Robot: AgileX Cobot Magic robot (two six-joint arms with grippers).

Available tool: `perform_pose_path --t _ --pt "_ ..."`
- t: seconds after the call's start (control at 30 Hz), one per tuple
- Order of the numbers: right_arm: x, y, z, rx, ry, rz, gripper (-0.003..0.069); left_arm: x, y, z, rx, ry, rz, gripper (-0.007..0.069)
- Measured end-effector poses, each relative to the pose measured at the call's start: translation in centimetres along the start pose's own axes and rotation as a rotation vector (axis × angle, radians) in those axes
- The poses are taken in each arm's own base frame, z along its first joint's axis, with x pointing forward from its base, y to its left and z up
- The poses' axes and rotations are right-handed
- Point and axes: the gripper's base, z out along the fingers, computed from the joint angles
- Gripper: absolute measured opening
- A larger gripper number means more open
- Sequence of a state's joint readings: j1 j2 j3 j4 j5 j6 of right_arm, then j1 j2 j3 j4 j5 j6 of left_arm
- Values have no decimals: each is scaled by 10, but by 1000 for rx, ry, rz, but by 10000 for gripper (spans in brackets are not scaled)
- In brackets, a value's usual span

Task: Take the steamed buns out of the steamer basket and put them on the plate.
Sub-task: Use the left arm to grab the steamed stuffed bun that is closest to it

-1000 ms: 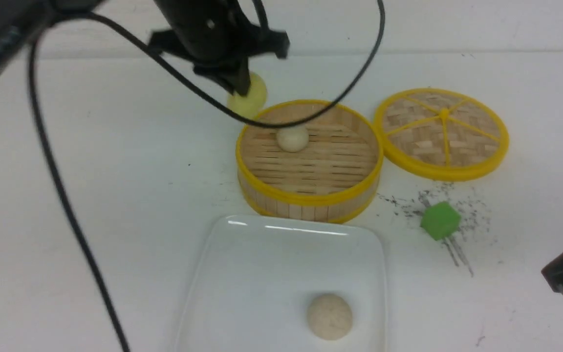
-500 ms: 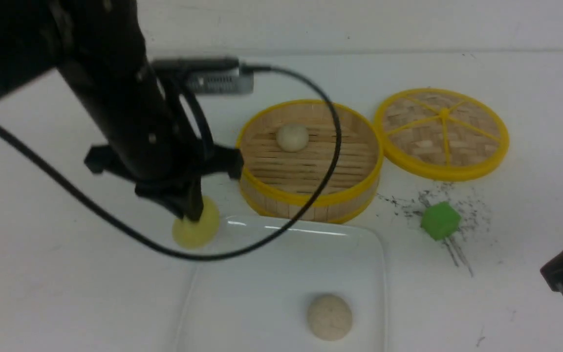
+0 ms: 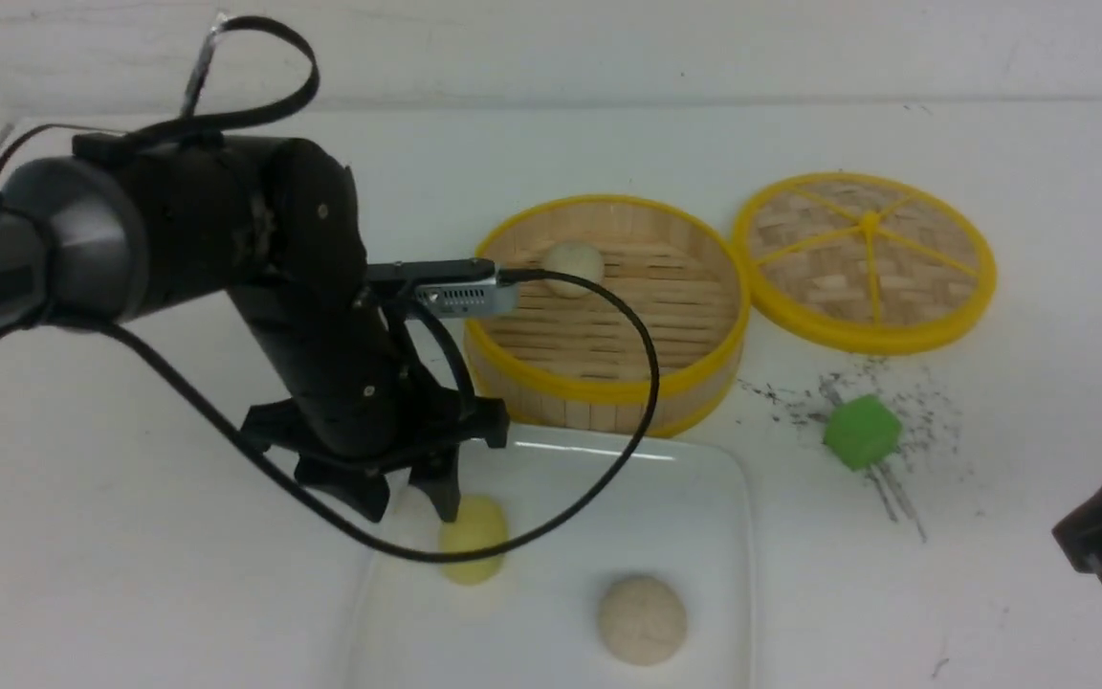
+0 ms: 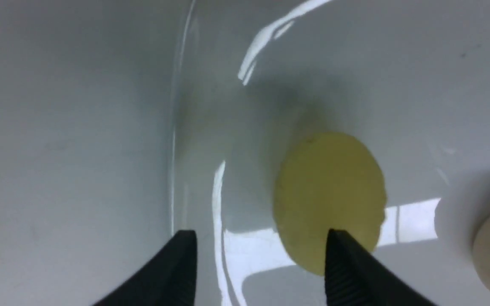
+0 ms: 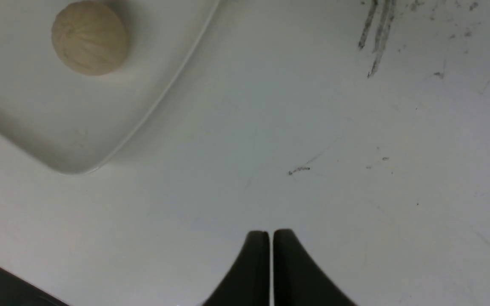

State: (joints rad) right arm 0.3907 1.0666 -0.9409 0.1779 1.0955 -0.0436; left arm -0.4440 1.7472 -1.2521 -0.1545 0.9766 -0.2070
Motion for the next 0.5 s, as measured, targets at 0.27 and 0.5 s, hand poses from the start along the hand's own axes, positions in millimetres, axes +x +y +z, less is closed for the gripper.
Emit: perform_pose_path --t 0.27,0.5 --pt "0 0 0 0 0 0 34 -49 -24 -64 69 -216 40 484" --pt "0 1 0 -7 -5 4 43 -124 -48 -70 112 -349 66 484"
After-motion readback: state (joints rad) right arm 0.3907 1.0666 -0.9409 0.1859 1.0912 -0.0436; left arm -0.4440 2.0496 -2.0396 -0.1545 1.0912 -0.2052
